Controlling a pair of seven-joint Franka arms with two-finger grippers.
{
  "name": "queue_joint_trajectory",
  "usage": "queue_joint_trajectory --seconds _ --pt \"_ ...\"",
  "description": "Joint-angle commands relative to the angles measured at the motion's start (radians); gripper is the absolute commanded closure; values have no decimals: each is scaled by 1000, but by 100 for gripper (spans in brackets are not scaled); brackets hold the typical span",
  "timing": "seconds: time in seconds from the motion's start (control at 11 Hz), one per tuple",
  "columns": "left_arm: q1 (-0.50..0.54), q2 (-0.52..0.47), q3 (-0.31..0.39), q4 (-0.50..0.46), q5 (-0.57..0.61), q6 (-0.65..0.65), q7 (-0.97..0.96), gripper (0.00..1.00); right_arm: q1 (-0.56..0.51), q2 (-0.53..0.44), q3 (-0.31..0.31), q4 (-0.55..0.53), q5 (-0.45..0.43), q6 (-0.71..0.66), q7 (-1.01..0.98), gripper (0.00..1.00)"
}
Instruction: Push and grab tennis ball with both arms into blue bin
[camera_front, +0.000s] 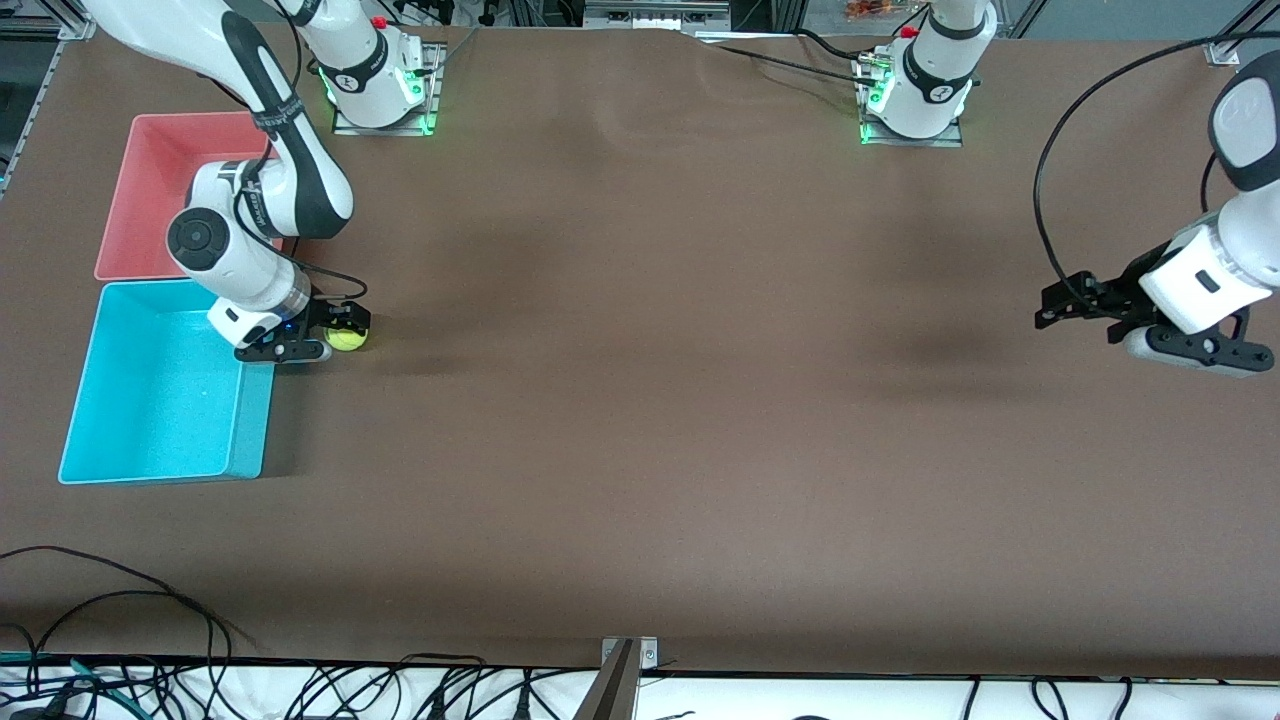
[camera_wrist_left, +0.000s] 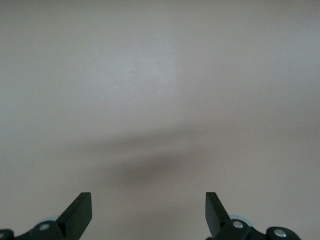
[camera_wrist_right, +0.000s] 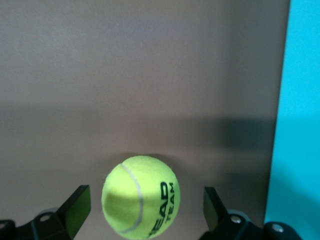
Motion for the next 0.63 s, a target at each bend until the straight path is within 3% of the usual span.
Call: queue_joint_trajectory --seconds 0.0,0.27,0.36,0.45,0.54 --pt "-231 -18 186 92 12 -118 -129 0 3 26 3 -22 8 55 9 0" --pt "-319 -18 209 180 13 -184 -236 0 3 67 10 -22 8 112 6 0" --pt "-324 -22 246 201 12 -188 -235 0 3 72 10 -22 8 112 8 14" --pt "-313 -33 255 201 12 -190 -233 0 3 75 12 -22 8 108 9 47" --pt "-290 -36 254 201 13 -190 -227 0 3 83 15 -22 6 107 9 63"
